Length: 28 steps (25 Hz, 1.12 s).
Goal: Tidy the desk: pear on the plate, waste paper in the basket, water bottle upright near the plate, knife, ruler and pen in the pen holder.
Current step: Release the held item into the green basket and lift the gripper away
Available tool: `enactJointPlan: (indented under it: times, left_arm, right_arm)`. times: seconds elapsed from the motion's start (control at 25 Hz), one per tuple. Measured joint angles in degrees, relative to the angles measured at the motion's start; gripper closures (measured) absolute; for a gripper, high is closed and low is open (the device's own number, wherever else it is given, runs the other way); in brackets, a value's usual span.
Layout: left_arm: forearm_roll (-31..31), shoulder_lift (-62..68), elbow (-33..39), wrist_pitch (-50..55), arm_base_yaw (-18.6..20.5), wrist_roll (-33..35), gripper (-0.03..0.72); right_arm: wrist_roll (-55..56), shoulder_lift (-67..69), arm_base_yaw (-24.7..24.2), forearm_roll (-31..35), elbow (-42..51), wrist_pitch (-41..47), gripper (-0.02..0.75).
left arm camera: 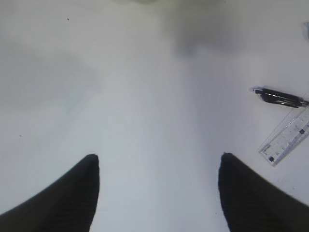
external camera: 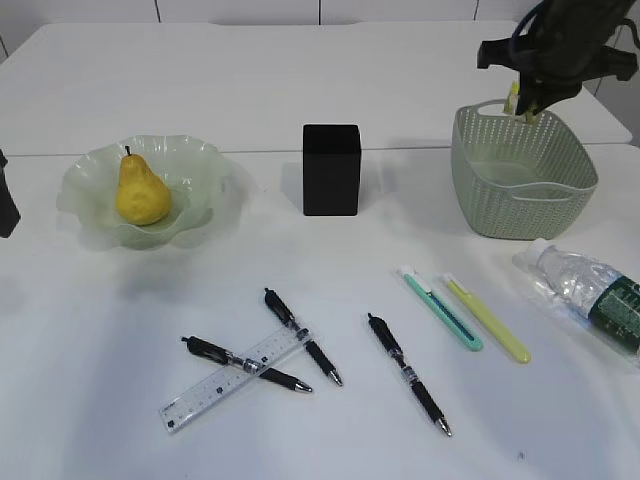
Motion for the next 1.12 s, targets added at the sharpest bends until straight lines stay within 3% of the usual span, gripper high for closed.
enactJointPlan:
  times: [0.2, 0.64, 0.76, 1.0, 1.12]
  left_arm:
    - [0.0, 0.0, 0.0, -0.1, 0.0, 0.0, 0.148]
    - [0.0, 0.0, 0.0, -0.19, 0.0, 0.0, 0.15]
    - [0.0, 0.0, 0.0, -0.19, 0.0, 0.0, 0.15]
    - [0.0, 0.0, 0.0, -0.19, 0.0, 0.0, 0.151]
    - [0.0, 0.0, 0.0, -0.19, 0.0, 0.0, 0.151]
  right_arm:
    - [0.0, 1.59, -2.85, 0.0, -0.27, -1.22, 0.654]
    - [0.0, 7.76, -2.98, 0.0, -0.27, -4.11, 0.633]
    - [0.2, 8.48, -2.98, 0.0, -0.27, -4.47, 0.577]
    - [0.49, 8.48, -2.98, 0.0, -0.27, -5.11, 0.36]
    - [0.53, 8.48, -2.98, 0.0, -0.27, -5.11, 0.31]
